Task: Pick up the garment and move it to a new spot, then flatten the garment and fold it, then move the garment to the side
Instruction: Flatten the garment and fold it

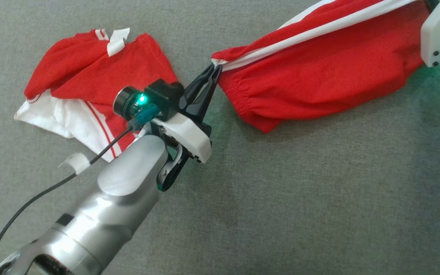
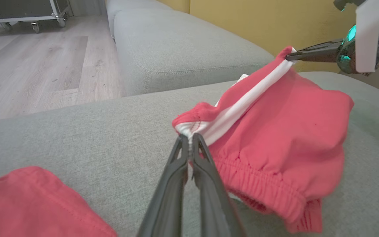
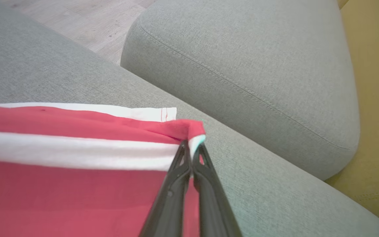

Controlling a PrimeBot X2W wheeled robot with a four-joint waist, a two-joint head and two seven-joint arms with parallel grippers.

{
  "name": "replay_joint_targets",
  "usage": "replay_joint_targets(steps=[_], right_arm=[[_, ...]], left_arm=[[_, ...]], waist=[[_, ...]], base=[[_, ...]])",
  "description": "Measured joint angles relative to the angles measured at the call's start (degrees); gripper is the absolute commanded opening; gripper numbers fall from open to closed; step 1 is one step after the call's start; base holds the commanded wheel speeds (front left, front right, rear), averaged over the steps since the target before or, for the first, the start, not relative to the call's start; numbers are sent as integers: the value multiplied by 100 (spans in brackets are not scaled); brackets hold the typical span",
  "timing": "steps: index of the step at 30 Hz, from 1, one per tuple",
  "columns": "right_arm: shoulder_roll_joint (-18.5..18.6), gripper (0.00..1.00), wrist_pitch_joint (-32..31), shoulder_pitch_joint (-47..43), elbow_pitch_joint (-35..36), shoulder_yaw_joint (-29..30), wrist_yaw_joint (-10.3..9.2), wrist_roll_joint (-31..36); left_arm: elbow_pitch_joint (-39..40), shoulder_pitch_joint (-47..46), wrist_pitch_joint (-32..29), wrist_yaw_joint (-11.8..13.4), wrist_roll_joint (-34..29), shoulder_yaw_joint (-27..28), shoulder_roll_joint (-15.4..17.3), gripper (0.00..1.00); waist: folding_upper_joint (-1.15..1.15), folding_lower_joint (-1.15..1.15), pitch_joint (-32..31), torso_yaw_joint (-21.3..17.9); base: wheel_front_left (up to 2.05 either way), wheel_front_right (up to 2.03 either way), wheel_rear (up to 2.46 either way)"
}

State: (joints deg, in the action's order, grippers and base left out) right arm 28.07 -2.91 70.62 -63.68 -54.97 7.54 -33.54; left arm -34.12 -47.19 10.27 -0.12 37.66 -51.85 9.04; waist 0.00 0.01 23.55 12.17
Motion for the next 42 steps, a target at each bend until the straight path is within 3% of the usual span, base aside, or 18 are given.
replay_joint_targets(steps=[1, 2, 3, 4, 5, 6, 7, 16, 21, 23, 30, 42], right_arm=[[-15, 39, 46, 14, -64, -5, 0, 0], [-35, 100, 89, 34, -146, -7, 0, -1], [-53, 100, 98, 53, -226, -10, 0, -1], [-66, 100, 143, 64, -301, -5, 0, -2], [-82, 100, 197, 73, -378, 8, 0, -21], [-98, 100, 268, 74, -458, 20, 0, -24], [-123, 100, 353, 74, -532, 21, 0, -24], [-466, 100, 1668, -47, -709, 604, 0, -337], [-505, 100, 1723, -502, -53, 1104, 0, -394], [-500, 100, 1728, -806, 435, 1568, 0, -323], [-662, 100, 1729, -2459, 1708, 3155, 0, 592], [-1961, 100, 1728, -4983, 2881, 4764, 0, 2116]], left_arm=[[-66, -26, 15, -34, 0, -11, -40, 0], [-125, -53, 14, -45, 0, -33, -77, 0], [-180, -75, 14, -46, 0, -38, -116, 0], [-237, -91, 14, -46, 2, -37, -147, 33], [-294, -98, 15, -46, 3, -36, -164, 49], [-354, -99, 21, -41, 1, -37, -172, 87], [-416, -99, 68, -37, 1, -34, -175, 100], [-372, -14, 403, 323, 11, 561, 20, 100], [261, 391, 420, 522, -102, 1172, 231, 100], [580, 696, 419, 573, -218, 1456, 301, 100], [1270, 1928, 420, 617, -724, 2115, 385, 100], [1677, 3537, 419, 410, -1350, 3017, 49, 100]], waist=[[0, 0, 26, 23], [0, 0, 48, 44], [0, 0, 66, 60], [0, 0, 78, 69], [0, 0, 81, 69], [0, 0, 73, 60], [0, 0, 55, 46], [0, -2, -497, -244], [0, -2, -834, -421], [0, -2, -1007, -518], [0, -2, -1595, -858], [1, -2, -2284, -1349]], base=[[0, 0, 0], [0, 0, 0], [0, 0, 0], [0, 0, 0], [0, 0, 0], [0, 0, 0], [0, 0, 0], [0, 0, 0], [0, 0, 0], [0, 0, 0], [0, 0, 0], [0, 0, 0]])
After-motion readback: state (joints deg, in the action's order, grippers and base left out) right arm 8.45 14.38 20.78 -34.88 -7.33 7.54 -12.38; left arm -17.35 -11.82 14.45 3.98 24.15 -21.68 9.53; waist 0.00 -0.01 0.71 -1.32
